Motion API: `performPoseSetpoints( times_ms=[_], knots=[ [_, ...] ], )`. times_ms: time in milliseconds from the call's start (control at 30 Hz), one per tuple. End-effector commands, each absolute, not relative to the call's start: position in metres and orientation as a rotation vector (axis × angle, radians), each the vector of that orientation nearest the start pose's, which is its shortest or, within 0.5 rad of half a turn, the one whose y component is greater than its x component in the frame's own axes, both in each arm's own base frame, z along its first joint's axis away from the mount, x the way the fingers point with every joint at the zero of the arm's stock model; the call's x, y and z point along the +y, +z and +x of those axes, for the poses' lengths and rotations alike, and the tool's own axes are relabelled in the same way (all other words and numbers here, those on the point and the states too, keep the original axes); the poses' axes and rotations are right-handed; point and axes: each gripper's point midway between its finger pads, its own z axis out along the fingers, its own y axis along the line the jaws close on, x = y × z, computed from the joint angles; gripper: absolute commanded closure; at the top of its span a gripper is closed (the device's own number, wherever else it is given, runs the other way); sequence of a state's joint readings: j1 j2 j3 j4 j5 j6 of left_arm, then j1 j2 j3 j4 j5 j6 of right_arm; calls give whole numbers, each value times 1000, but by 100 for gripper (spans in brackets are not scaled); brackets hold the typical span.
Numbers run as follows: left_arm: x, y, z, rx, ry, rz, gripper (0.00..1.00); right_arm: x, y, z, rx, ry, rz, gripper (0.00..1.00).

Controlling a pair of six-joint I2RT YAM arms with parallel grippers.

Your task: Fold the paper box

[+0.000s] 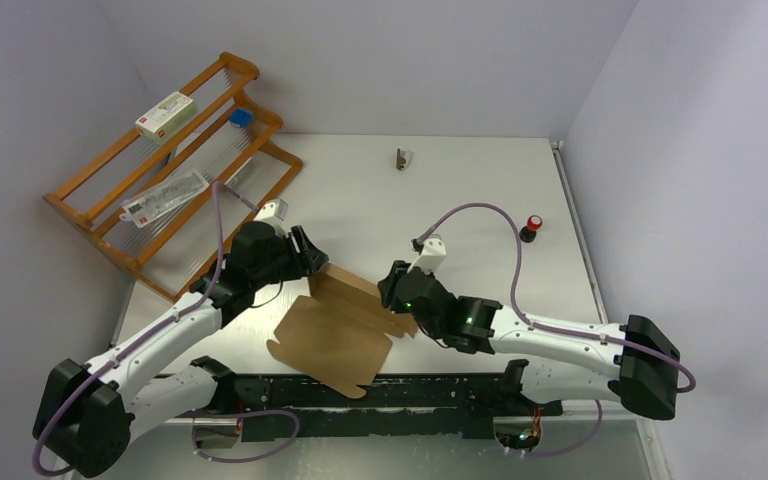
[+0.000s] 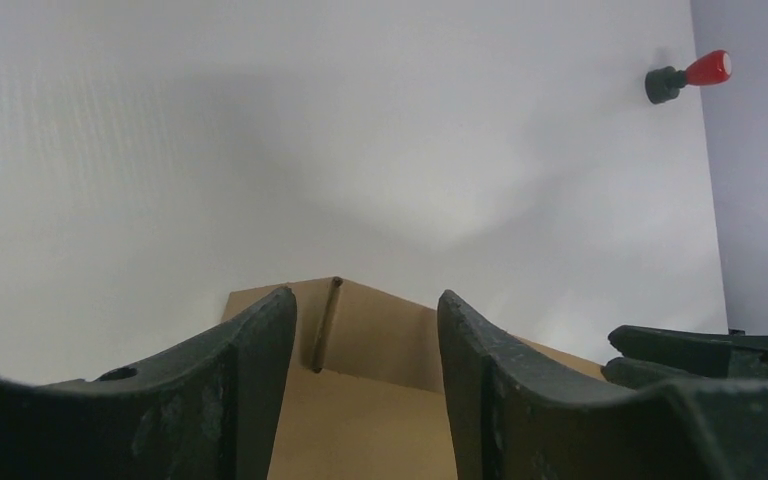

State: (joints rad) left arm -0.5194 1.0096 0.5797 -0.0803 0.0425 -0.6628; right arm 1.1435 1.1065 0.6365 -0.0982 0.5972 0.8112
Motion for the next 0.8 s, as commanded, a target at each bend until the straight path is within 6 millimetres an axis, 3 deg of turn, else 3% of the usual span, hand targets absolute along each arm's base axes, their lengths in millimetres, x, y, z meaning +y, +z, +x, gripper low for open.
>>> performPoseSetpoints(
  times_ms=[0,133,233,367,567,767],
  knots=[
    [-178,149,271,2145,-682,-156,39,270,163,216,2029,560,-13,58],
    [-169,165,281,2115,-599,-152,36,259,184,214,2033,500,-76,52],
    [-170,167,282,2125,-593,-129,34,252,187,204,2076,474,-173,46],
    [-173,159,281,2152,-598,-104,32,233,175,185,2148,450,-261,44],
    [-176,160,280,2156,-616,-91,29,223,147,151,2280,520,-344,47],
    [-177,157,283,2173,-599,-81,28,210,127,154,2281,462,-310,51]
  ],
)
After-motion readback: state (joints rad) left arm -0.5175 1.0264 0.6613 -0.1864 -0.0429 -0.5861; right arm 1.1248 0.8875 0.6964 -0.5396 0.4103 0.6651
